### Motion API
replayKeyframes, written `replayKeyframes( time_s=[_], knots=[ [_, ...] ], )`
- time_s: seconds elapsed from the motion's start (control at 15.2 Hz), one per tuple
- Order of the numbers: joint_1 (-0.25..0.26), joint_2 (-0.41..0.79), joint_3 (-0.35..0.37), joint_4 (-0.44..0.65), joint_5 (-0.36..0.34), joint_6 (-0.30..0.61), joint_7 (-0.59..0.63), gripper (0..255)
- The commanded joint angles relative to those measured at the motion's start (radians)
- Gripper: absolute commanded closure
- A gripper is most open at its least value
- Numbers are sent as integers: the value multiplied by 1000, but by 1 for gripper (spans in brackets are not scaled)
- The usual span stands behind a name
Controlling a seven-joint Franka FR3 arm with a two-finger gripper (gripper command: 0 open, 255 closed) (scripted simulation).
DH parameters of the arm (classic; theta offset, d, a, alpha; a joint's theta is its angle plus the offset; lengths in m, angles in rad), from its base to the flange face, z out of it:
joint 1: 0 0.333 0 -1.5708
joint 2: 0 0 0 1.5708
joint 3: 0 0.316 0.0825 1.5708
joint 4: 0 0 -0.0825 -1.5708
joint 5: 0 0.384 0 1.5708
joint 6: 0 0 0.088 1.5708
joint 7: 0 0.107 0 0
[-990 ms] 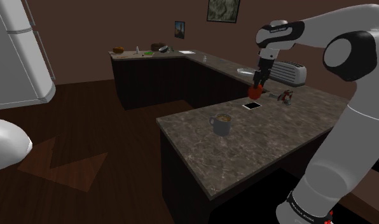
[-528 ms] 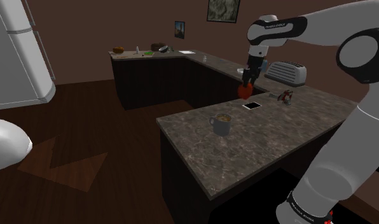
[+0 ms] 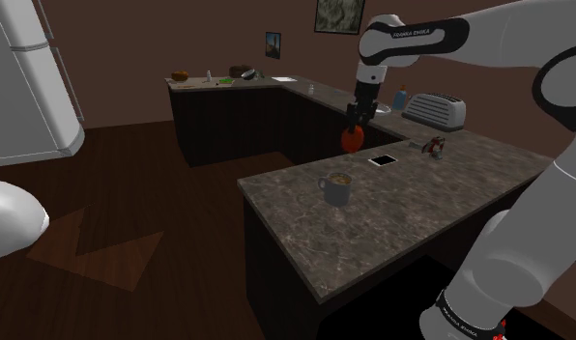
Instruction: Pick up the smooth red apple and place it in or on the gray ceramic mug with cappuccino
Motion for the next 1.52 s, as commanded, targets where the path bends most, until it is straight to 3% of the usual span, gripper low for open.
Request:
replayKeyframes(
  time_s=[0.0, 0.13, 1.45],
  knots=[
    [20, -6, 28, -5, 3, 0, 49, 255],
    [38, -4, 51, 2, 7, -4, 89, 255],
    [35, 22, 44, -245, 15, 269, 74, 255]
  ],
)
